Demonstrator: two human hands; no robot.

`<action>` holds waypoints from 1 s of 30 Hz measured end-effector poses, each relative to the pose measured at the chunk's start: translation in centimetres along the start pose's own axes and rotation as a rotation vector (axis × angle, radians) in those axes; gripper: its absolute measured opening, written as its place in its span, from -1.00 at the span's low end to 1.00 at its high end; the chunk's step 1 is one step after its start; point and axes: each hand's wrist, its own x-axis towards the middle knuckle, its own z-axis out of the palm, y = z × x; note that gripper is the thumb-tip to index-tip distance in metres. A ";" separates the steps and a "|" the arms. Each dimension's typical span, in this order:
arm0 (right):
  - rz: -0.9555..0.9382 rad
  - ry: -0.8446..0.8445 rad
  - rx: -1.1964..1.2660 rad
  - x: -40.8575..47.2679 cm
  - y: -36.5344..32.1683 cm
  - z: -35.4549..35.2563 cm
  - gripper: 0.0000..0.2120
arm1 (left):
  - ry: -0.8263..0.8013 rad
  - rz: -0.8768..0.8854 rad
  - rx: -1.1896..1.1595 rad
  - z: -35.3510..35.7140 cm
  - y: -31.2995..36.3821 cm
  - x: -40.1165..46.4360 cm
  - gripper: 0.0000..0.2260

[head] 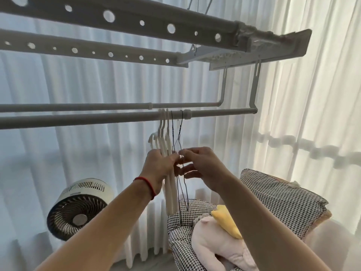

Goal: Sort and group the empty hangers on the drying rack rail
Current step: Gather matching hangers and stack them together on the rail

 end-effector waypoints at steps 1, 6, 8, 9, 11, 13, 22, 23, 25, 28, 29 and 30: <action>0.005 -0.041 0.007 0.3 -0.1 -0.4 -0.75 | 0.008 -0.005 -0.021 0.2 -0.2 0.0 -0.85; 0.010 -0.108 -0.041 1.5 -0.7 -0.9 -0.71 | 0.030 -0.038 -0.112 0.4 0.2 -0.8 -0.78; -0.002 -0.099 -0.066 1.7 -0.9 -0.6 -0.72 | 0.037 -0.032 -0.116 0.2 0.6 -1.0 -0.74; -0.002 -0.094 -0.065 1.8 -1.0 -0.3 -0.71 | 0.049 -0.028 -0.119 0.1 0.7 -1.0 -0.72; 0.002 -0.097 -0.054 1.8 -1.3 0.4 -0.69 | 0.080 -0.028 -0.138 -0.3 0.8 -1.2 -0.69; -0.007 -0.112 -0.052 1.8 -1.5 1.3 -0.67 | 0.104 -0.025 -0.132 -1.0 0.9 -1.5 -0.68; -0.125 -0.233 -0.083 2.1 -1.6 10.3 -0.69 | 0.237 -0.018 -0.094 -9.1 0.5 -4.2 -0.67; -0.137 -0.250 -0.072 2.0 -1.5 11.9 -0.68 | 0.261 -0.016 -0.100 -10.5 0.4 -4.7 -0.67; -0.147 -0.285 -0.032 1.6 -1.4 15.2 -0.67 | 0.309 -0.014 -0.113 -13.3 0.2 -5.6 -0.70; -0.157 -0.334 0.003 1.0 -1.6 20.2 -0.67 | 0.354 -0.025 -0.127 -17.8 0.1 -7.1 -0.72; -0.165 -0.353 -0.007 0.8 -1.7 21.8 -0.67 | 0.364 -0.028 -0.135 -19.4 0.2 -7.6 -0.72; -0.174 -0.372 -0.018 0.5 -1.9 23.5 -0.69 | 0.373 -0.030 -0.142 -21.0 0.2 -8.1 -0.73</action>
